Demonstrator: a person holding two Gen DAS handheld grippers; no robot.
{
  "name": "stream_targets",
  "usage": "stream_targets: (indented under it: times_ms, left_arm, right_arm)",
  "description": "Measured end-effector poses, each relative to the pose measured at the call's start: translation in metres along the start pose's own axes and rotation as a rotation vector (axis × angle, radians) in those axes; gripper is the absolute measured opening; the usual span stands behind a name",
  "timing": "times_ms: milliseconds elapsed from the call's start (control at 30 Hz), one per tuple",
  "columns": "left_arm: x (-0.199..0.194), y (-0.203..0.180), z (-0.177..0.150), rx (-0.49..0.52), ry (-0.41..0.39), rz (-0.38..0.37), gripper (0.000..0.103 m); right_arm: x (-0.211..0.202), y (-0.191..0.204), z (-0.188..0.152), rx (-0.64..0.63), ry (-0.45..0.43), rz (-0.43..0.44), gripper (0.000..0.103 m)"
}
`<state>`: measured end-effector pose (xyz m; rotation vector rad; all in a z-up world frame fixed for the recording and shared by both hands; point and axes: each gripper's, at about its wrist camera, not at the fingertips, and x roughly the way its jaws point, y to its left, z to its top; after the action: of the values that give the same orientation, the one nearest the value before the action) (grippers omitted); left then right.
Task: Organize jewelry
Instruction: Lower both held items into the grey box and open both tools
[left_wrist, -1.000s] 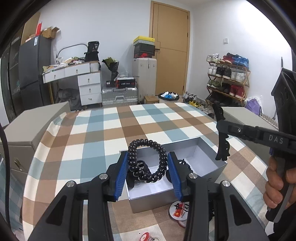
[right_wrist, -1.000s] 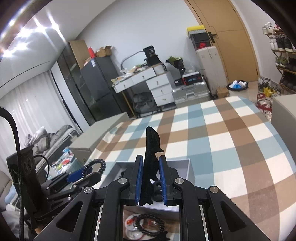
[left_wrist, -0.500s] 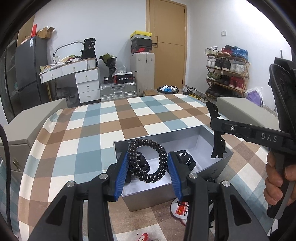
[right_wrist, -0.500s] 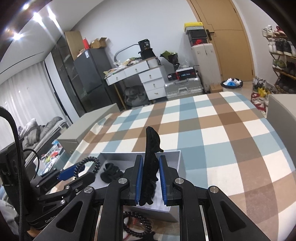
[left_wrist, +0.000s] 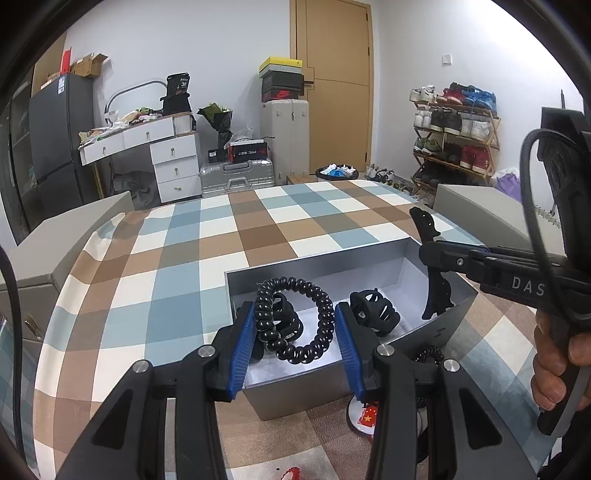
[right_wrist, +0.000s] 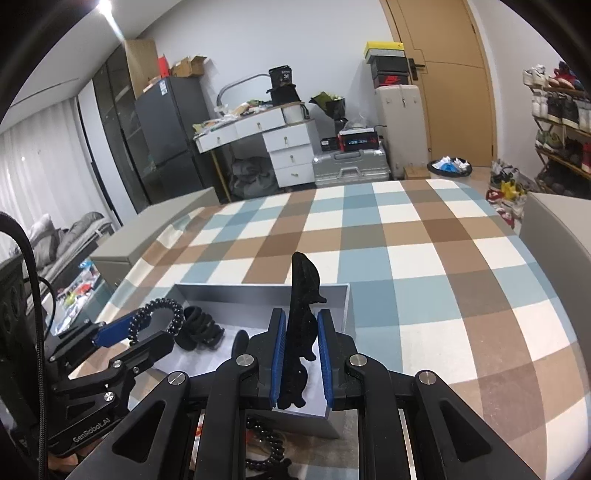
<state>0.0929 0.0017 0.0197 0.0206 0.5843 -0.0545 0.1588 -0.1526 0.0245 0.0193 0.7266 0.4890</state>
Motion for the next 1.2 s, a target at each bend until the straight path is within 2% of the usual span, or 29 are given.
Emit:
stream_targets:
  times_ms: [400,567,767,833,900,967,1033,1100,1200]
  left_arm:
    - [0.004,0.000,-0.002,-0.012,0.007,-0.004,0.037]
    - [0.004,-0.002,-0.002,-0.014,0.001,-0.005,0.037]
    - [0.001,-0.006,-0.001,0.001,-0.012,-0.011,0.045]
    - [-0.001,-0.006,0.000,0.008,-0.011,-0.017,0.053]
    - [-0.004,-0.006,0.000,0.007,-0.011,-0.026,0.076]
    - [-0.009,-0.004,0.000,-0.007,-0.019,-0.045,0.084]
    - [-0.014,-0.003,0.001,-0.020,-0.017,-0.062,0.088]
    - [-0.019,0.000,0.000,-0.042,-0.014,-0.062,0.101]
    - [-0.026,0.002,-0.004,-0.060,-0.015,-0.067,0.102]
  right_arm:
    - [0.006,0.003,-0.003,0.001,0.029,0.055,0.017]
    - [0.006,0.003,-0.003,0.024,0.028,0.115,0.019]
    - [-0.002,0.004,0.000,0.013,0.014,0.095,0.021]
    - [-0.005,0.004,0.000,0.008,0.018,0.093,0.027]
    - [-0.010,0.003,0.000,0.001,0.014,0.092,0.036]
    - [-0.018,0.003,-0.002,-0.016,0.012,0.089,0.044]
    - [-0.027,0.002,-0.004,-0.032,0.004,0.090,0.059]
    - [-0.034,0.000,-0.008,-0.032,0.000,0.094,0.087]
    - [-0.042,-0.003,-0.014,-0.031,0.003,0.101,0.102]
